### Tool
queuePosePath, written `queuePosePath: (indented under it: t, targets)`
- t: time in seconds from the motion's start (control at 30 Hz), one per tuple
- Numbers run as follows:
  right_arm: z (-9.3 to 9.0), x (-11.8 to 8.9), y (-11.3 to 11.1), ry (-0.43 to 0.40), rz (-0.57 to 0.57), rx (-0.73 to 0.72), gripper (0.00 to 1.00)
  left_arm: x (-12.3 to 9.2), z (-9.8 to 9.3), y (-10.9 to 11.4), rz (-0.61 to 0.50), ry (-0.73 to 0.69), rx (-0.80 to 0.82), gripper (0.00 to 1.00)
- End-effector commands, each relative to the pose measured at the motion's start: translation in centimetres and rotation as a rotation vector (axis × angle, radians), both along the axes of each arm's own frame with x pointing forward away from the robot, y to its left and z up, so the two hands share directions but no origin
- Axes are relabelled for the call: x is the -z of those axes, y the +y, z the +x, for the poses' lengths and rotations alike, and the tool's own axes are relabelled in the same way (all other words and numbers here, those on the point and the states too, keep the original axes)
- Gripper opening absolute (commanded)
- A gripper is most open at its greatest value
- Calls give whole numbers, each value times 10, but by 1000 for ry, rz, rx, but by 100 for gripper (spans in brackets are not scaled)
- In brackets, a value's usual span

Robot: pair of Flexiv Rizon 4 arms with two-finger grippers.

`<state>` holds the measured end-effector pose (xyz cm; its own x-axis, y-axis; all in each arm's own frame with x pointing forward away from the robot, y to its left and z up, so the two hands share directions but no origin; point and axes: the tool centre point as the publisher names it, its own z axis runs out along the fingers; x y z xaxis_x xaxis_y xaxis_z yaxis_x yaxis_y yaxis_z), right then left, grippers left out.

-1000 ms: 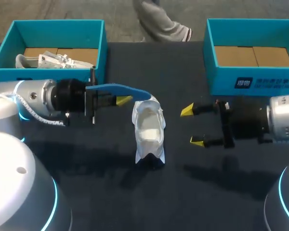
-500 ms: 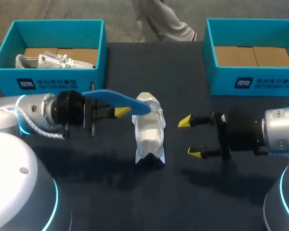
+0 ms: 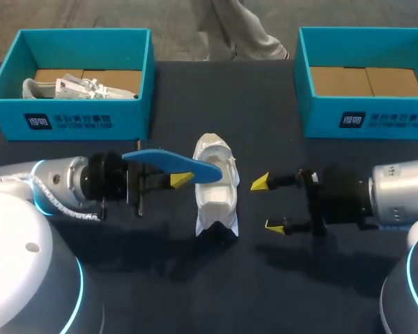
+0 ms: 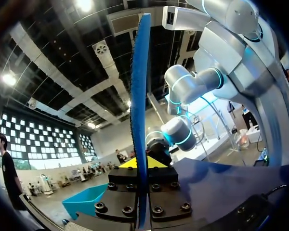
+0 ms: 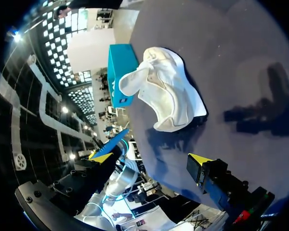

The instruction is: Take the shoe out of the shoebox, open the shoe tongue, remove and reinsert the insole, then place the shoe into the shoebox

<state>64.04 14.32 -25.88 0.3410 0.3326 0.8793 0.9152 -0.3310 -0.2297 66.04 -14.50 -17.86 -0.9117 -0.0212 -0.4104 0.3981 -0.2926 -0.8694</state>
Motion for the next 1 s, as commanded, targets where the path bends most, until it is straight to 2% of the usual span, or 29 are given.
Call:
queuePosePath:
  t: [0.03, 0.23, 0.9, 1.0]
  targets:
    - [3, 1, 6, 6, -11, 1, 100, 0, -5, 2, 8, -3, -23, 0]
    - [2, 0, 4, 3, -12, 12, 100, 5, 2, 4, 21, -16, -59, 0]
    - [2, 0, 4, 3, -12, 12, 100, 5, 2, 4, 21, -16, -59, 0]
    - [9, 3, 5, -47, -15, 39, 100, 5, 2, 4, 21, -16, -59, 0]
